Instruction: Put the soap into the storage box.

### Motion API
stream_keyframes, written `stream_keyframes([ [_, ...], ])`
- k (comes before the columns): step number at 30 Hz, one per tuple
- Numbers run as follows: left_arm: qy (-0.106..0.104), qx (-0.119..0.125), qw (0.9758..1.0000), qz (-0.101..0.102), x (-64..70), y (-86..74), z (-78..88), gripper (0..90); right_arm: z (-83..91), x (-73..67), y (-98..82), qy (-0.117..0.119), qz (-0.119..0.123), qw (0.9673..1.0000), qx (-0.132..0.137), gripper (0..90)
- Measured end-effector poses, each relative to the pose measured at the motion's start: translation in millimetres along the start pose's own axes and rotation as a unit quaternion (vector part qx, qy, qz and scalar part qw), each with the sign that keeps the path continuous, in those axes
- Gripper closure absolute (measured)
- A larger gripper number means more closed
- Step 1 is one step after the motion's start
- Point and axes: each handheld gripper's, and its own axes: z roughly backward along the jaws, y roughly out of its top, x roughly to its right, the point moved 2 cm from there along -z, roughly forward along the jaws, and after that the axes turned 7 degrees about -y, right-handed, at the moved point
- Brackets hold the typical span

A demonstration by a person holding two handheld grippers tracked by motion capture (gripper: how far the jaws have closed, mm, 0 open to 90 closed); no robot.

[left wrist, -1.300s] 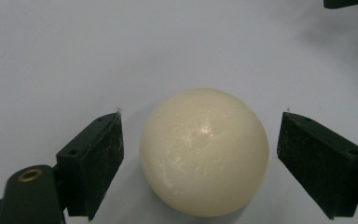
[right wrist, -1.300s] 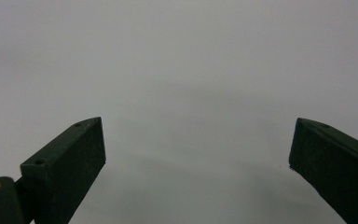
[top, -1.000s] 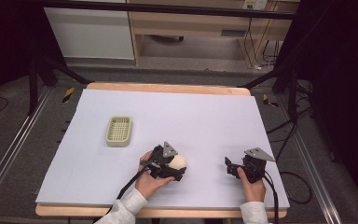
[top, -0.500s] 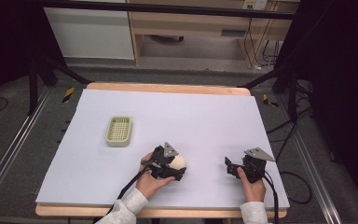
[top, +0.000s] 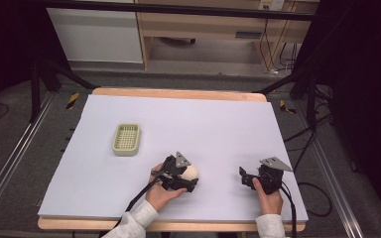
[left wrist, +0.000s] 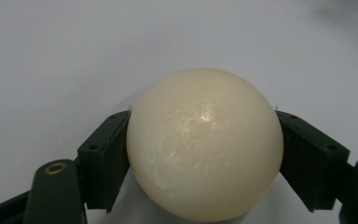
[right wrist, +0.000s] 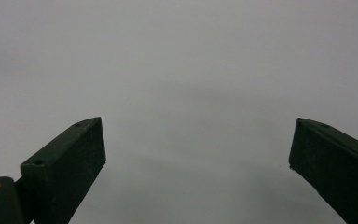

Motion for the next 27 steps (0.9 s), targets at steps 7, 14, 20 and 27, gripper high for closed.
stream_keyframes([
  [7,0.001,-0.001,1.0,-0.001,0.4,0.1,0.3,23.6,0.0,0.1,0.0,0.001,0.0,1.0,-0.001,4.0],
  [14,0.001,-0.001,1.0,-0.003,0.7,0.1,0.7,23.6,-0.1,0.0,0.0,-0.001,0.0,1.0,-0.001,4.0],
  [20,0.001,-0.003,1.0,-0.004,1.0,0.0,1.7,23.7,0.0,0.0,0.0,0.001,0.0,1.0,0.0,4.0],
  [27,-0.001,0.003,1.0,-0.002,1.1,0.7,6.5,23.7,0.0,0.0,0.0,0.0,0.0,1.0,0.0,4.0],
])
